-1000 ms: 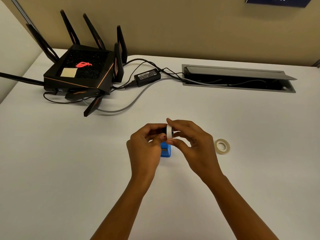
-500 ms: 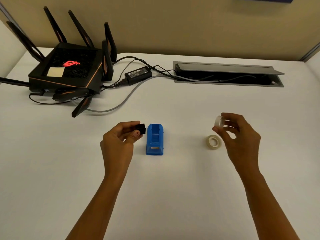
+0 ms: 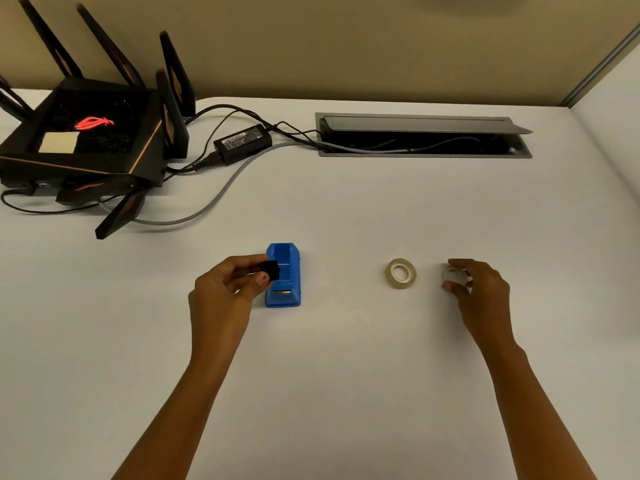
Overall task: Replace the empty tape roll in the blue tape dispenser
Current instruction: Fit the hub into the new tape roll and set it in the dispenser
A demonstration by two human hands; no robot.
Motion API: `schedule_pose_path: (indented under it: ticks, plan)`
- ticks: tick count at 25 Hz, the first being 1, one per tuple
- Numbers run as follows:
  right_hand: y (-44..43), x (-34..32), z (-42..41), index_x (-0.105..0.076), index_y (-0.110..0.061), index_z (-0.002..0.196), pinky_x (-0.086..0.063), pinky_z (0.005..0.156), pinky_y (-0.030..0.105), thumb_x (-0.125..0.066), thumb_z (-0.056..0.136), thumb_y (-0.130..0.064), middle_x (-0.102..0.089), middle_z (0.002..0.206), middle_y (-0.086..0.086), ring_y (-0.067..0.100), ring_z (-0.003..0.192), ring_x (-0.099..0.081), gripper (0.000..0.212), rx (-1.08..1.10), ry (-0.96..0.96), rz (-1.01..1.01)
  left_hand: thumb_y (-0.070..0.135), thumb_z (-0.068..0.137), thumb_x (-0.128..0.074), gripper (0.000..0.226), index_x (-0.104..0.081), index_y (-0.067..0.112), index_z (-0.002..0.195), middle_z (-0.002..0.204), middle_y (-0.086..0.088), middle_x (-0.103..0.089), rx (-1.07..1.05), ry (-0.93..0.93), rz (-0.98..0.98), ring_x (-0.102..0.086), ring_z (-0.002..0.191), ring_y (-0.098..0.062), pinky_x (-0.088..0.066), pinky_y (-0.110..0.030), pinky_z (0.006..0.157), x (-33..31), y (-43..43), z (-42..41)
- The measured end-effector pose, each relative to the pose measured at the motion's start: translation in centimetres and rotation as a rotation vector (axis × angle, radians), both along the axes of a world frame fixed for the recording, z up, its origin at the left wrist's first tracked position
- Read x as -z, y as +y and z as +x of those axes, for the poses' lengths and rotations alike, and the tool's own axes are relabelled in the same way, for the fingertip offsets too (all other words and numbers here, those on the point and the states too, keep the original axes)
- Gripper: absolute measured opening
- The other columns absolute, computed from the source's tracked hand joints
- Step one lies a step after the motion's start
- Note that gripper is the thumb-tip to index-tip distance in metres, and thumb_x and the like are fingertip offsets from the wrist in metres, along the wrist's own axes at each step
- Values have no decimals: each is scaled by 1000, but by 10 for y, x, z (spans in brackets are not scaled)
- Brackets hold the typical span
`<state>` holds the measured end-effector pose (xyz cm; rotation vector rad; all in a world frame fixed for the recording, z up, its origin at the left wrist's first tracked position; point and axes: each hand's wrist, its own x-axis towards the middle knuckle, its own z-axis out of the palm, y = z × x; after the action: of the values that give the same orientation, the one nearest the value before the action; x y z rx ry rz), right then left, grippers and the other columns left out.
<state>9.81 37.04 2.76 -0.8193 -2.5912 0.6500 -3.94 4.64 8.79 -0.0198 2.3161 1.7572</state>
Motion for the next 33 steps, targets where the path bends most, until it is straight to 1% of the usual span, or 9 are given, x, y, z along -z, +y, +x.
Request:
schedule_pose_path:
  ticks: [4, 7, 11, 16, 19, 21, 24, 28, 33]
  plan:
    - [-3, 0, 0, -63, -5, 111, -50, 87, 48, -73, 77, 2, -65, 112, 18, 37, 104, -56, 36, 17, 7, -1, 12, 78, -67, 30, -66, 41, 86, 82, 26, -70, -4, 2, -1, -66, 83, 3, -45, -8, 68, 0, 1, 2]
    - [-16, -9, -6, -63, -11, 112, -41, 90, 32, -69, 82, -7, -63, 118, 12, 31, 110, -52, 30, 28, 107, 46, 12, 78, -66, 28, -66, 38, 88, 88, 22, -69, -6, 5, 0, -66, 84, 3, -46, -6, 65, 1, 2, 4]
    - [-38, -13, -21, -59, -15, 120, -44, 92, 34, -74, 78, -8, -58, 125, 8, 27, 111, -53, 45, -139, 54, -34, 12, 78, -66, 25, -67, 33, 93, 94, 11, -71, 0, -19, 14, -67, 87, -4, -48, -18, 77, 5, 2, 6]
    - [-56, -5, -33, -51, -11, 130, -31, 96, 21, -78, 72, -2, -49, 134, 12, 25, 124, -42, 64, -235, -58, -140, 12, 78, -66, 25, -67, 31, 93, 94, 10, -71, -5, -34, 9, -66, 85, 1, -46, -14, 73, 6, -2, 11]
    - [-62, -2, -36, -55, -4, 124, -31, 83, -3, -78, 67, 11, -54, 125, 17, 28, 114, -49, 64, -219, -26, -123, 12, 78, -66, 24, -67, 32, 92, 93, 11, -71, -6, -41, 10, -66, 85, 1, -46, -7, 68, 8, -5, 13]
    - [-64, -3, -37, -58, -1, 117, -31, 72, -11, -75, 65, 19, -57, 113, 19, 32, 102, -54, 58, -187, 20, -131, 13, 78, -66, 25, -67, 34, 91, 92, 12, -71, -8, -40, 2, -66, 84, 0, -45, -8, 68, 8, -7, 14]
    - [-67, -9, -36, -59, -1, 114, -35, 75, -6, -76, 66, 16, -59, 109, 17, 27, 97, -56, 54, -150, 54, -164, 14, 78, -67, 26, -66, 36, 90, 91, 13, -70, -9, -44, -9, -66, 85, -3, -43, -10, 70, 8, -7, 15]
    - [-86, -24, -31, -58, -13, 119, -46, 88, 20, -81, 68, 1, -59, 113, -1, 12, 101, -57, 57, -107, 147, -330, 15, 77, -68, 27, -64, 42, 83, 87, 21, -68, 8, -36, -35, -65, 81, 3, -43, -6, 63, 5, -6, 14]
    - [-120, -51, -27, -59, -26, 113, -48, 83, 8, -81, 67, -3, -63, 114, -8, 5, 104, -61, 56, -155, 268, -616, 12, 75, -69, 25, -68, 34, 89, 87, 11, -72, 46, -79, 11, -68, 81, -3, -49, -11, 70, 2, -3, 18]
